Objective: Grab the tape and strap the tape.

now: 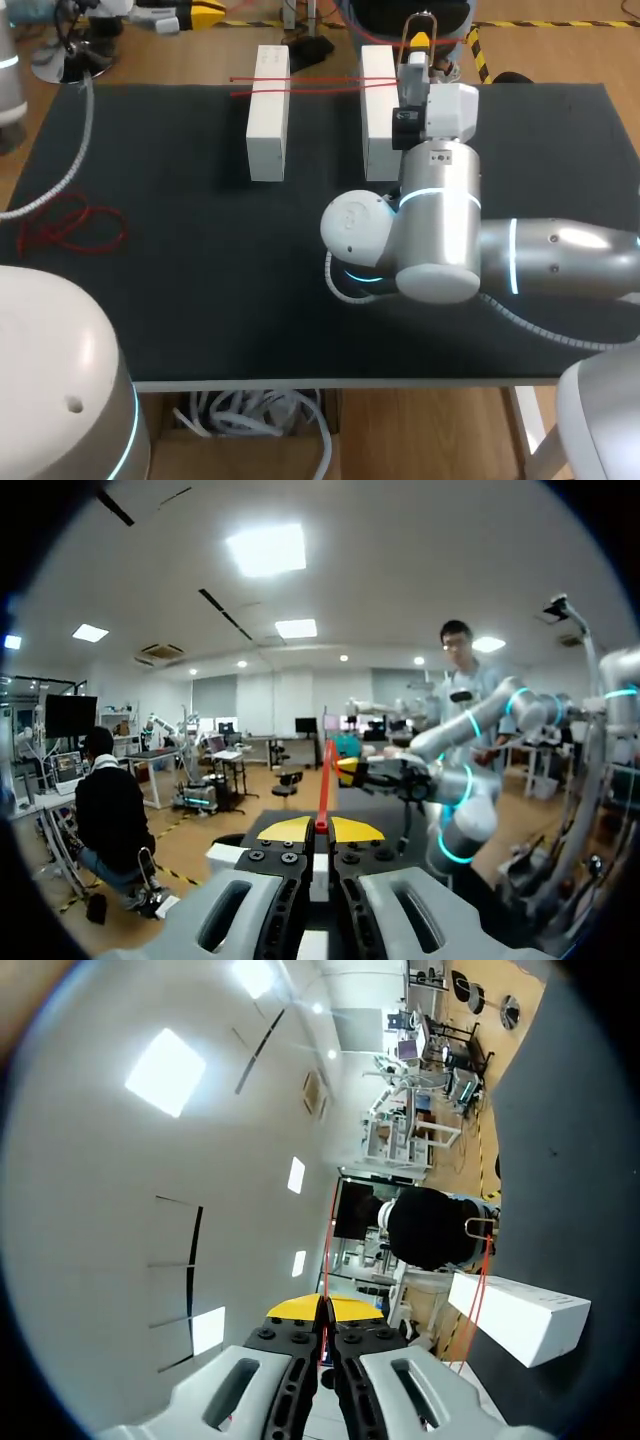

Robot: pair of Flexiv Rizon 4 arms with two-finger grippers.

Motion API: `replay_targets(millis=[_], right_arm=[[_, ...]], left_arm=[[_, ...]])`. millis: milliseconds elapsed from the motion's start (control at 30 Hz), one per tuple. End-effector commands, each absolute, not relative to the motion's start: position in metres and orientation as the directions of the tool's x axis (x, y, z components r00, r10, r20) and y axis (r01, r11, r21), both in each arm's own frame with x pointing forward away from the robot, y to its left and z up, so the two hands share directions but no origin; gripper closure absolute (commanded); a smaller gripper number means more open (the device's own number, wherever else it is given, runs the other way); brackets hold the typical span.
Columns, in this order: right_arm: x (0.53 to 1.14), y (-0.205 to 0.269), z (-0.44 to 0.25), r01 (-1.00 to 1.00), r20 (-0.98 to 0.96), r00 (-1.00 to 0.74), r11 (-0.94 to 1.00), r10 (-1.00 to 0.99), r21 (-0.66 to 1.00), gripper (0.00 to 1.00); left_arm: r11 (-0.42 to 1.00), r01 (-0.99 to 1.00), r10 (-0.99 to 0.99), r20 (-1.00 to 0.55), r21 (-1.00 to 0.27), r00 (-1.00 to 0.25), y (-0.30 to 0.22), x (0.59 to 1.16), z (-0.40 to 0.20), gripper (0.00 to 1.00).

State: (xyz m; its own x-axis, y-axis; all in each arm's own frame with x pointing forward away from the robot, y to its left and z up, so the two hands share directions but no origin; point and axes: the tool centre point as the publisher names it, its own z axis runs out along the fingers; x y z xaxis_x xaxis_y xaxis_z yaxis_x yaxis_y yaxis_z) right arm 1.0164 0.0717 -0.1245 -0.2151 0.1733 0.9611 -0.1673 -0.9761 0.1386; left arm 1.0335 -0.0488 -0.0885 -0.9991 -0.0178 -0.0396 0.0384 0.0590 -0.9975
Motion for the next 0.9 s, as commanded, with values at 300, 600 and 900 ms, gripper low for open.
replay_targets(millis=[300, 600, 900], right_arm=[[1.016, 0.070, -0.122, -0.163, 0.962, -0.210, -0.976, 0.174, 0.141, 1.00], [1.016, 0.070, -0.122, -0.163, 0.962, -0.210, -0.976, 0.174, 0.141, 1.00], [1.016, 0.070, -0.122, -0.163, 0.962, -0.210, -0.976, 0.174, 0.141, 1.00]], left_arm=[[0.483, 0.083, -0.026, -0.109, -0.872, -0.994, -0.052, 1.024, -0.079, 1.00], [0.631, 0.084, -0.054, -0.152, -0.771, -0.987, -0.055, 1.020, -0.074, 1.00], [0.699, 0.112, -0.022, -0.178, -0.706, -0.984, -0.058, 1.011, -0.071, 1.00]])
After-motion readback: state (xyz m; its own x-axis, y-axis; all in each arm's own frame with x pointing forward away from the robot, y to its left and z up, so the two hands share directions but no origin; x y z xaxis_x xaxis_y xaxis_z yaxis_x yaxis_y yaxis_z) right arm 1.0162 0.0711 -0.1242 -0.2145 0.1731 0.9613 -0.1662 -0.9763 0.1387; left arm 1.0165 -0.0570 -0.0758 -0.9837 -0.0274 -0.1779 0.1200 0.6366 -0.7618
